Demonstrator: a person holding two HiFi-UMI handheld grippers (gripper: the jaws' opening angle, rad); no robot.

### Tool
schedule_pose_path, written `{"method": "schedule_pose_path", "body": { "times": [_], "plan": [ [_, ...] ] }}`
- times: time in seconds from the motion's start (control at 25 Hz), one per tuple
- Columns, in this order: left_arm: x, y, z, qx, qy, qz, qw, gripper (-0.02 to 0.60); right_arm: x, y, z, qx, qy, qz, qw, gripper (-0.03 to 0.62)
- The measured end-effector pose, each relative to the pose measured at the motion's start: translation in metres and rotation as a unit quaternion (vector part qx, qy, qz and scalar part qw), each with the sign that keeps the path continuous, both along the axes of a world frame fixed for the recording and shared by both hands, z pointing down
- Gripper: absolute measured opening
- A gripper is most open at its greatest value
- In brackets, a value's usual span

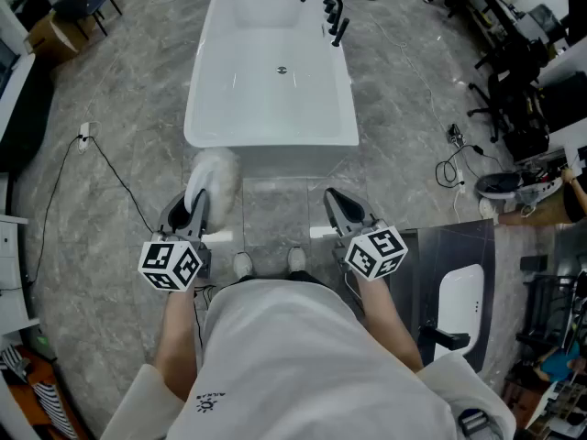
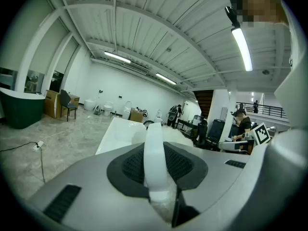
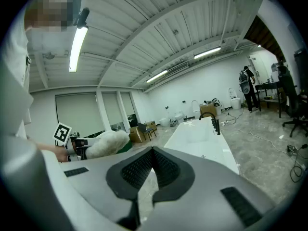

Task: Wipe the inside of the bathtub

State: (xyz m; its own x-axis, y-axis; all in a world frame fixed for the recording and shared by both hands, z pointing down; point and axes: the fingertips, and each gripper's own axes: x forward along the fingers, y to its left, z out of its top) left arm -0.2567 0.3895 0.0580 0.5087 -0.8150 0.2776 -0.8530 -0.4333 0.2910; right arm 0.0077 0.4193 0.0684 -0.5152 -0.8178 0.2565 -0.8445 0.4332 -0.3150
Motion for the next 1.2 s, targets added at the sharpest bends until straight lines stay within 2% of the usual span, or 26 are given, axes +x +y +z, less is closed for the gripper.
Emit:
{"method": "schedule_pose_path", "body": {
  "times": [0.8, 1.2],
  "plan": [
    [0.018, -0.006, -0.004, 0.007, -0.010, -0.007, 0.9999, 0.098, 0.006, -0.017, -0.003, 0.006, -0.009, -0.023, 1.000, 0.019],
    [0.051, -0.026, -0.009, 0.027, -0.012, -0.021, 0.9993, 0.098, 0.020, -0.045, -0.004, 0.010, -0.002, -0.036, 0.999, 0.018]
  ]
}}
